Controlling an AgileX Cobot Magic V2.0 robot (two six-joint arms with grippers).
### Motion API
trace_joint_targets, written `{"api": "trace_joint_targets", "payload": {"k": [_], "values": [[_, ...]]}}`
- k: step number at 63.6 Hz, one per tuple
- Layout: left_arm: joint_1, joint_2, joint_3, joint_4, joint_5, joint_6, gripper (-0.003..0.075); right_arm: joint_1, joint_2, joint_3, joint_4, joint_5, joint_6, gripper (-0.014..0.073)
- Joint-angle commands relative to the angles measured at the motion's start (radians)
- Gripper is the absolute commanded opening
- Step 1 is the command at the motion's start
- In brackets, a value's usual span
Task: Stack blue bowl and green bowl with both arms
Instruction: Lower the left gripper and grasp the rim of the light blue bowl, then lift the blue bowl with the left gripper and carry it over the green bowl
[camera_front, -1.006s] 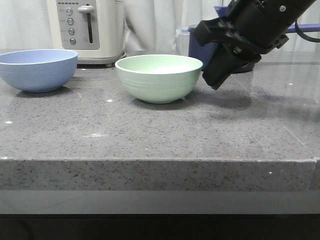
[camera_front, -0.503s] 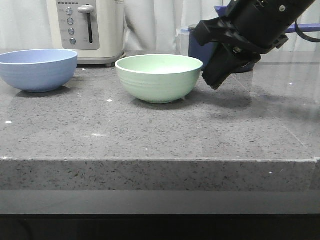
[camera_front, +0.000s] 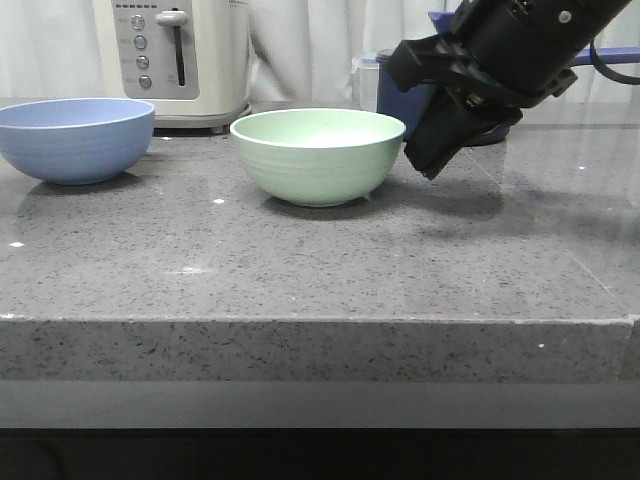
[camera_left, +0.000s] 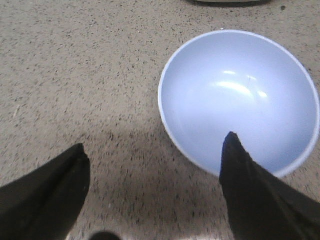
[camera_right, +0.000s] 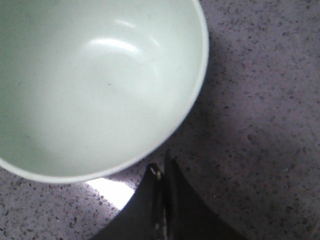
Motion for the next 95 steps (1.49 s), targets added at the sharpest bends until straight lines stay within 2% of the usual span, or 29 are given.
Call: {"api": "trace_joint_targets", "payload": {"k": [1,14,43,51,64,76,95], "values": [[-0.009,0.042,-0.079,-0.003,-0.053,0.001,0.0531,-0.002,-0.038,-0.033,0.023,-0.044,-0.008,-0.0064],[-0.009,0.170,-0.169,-0.010,-0.026,0.001,0.0525,-0.002,-0.038,-0.033,0.023,-0.044,-0.008,-0.0064],[-0.009,0.342,-0.247,-0.022,-0.026,0.001,0.0393,-0.002,-0.038,-0.033,0.023,-0.044,-0.008,-0.0064],[-0.009,0.346,-0.247,-0.054,-0.042,0.001,0.0316,-0.002,-0.038,-0.033,0.023,-0.044,-0.008,-0.0064],[-0.009,0.346,-0.247,-0.070,-0.054,0.001,0.0116,-0.002,-0.038,-0.033,0.023,-0.044,-0.008,-0.0064],[-0.009,0.335,-0.247,-0.071,-0.056,0.001,-0.0016,-0.002,-0.038,-0.033,0.023,-0.044,-0.008,-0.0064],[-0.020,0.232,-0.247,-0.090,-0.048,0.001,-0.0020,-0.002,-0.038,-0.033,0.023,-0.044,-0.008,-0.0064]]}}
